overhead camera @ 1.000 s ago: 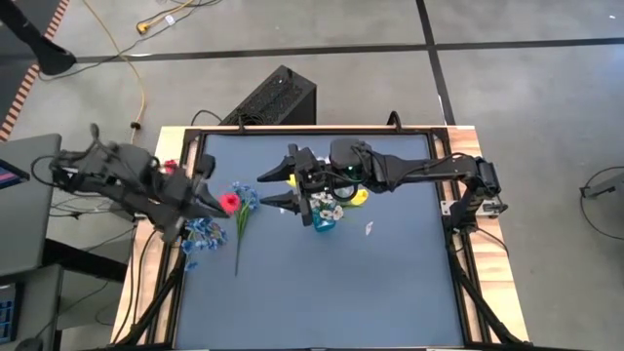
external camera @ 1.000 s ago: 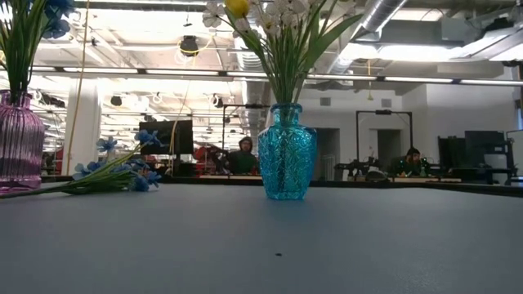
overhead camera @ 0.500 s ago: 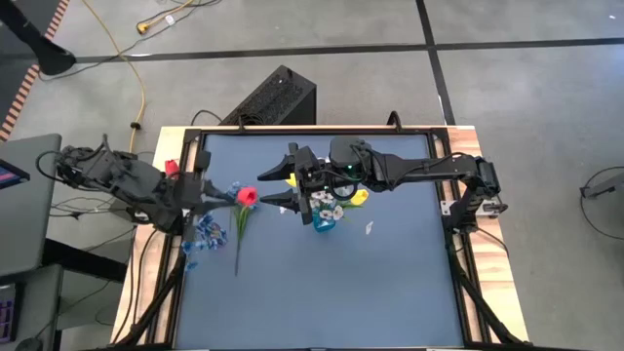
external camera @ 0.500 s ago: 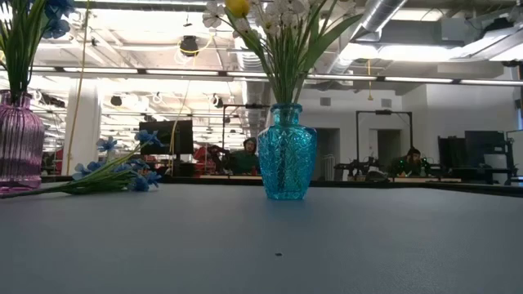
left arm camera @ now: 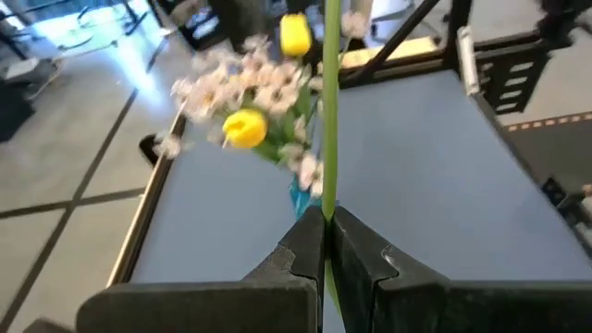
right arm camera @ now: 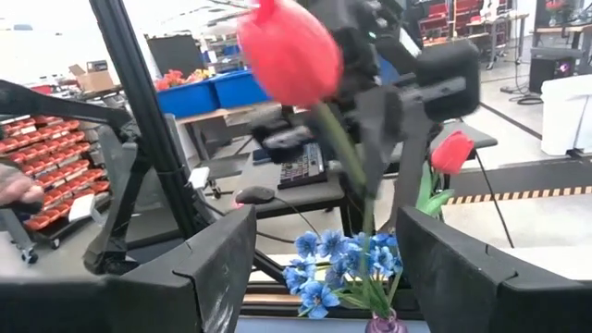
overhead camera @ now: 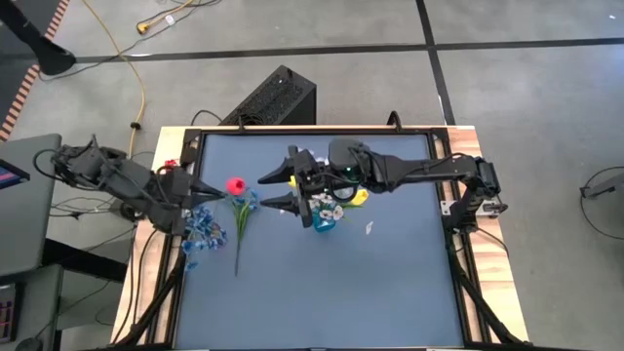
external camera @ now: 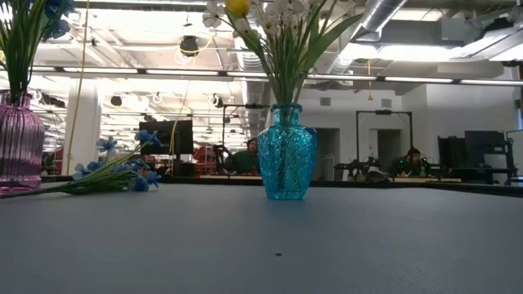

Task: Sort flowers into vase by color
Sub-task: Put the red tulip into the purple vase

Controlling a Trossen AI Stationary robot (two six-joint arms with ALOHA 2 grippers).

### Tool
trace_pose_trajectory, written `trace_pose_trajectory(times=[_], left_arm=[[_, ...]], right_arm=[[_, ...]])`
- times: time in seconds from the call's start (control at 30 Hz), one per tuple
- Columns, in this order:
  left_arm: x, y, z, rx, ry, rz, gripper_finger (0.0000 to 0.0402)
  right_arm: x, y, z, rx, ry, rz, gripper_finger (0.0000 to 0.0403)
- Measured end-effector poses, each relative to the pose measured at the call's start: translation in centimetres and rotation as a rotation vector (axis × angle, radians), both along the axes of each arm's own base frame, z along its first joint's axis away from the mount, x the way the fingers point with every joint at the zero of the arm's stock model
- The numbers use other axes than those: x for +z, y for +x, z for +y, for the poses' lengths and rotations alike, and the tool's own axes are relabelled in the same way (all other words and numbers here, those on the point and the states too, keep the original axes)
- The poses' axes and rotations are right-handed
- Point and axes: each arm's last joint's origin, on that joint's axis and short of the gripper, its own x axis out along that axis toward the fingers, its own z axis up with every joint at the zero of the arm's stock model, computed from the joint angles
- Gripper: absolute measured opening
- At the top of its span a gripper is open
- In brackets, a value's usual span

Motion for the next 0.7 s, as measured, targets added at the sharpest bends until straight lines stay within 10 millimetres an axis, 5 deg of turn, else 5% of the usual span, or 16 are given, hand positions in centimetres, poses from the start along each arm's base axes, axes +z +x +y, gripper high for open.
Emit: trace_pose_trajectory(times=[0.43,0.7], left_arm=[[-6.2,-0.4,0.3,0.029,0.012,0.021,0.0],[-5.6,-1.3,0.6,0.013,0.012,0.053,0.0]], right_arm=[[0.0,0.0,-0.1,-0.001,0.0,0.003,0.0286],[-0.1,0.0,-0.2,-0.004,0.0,0.004,0.0286]])
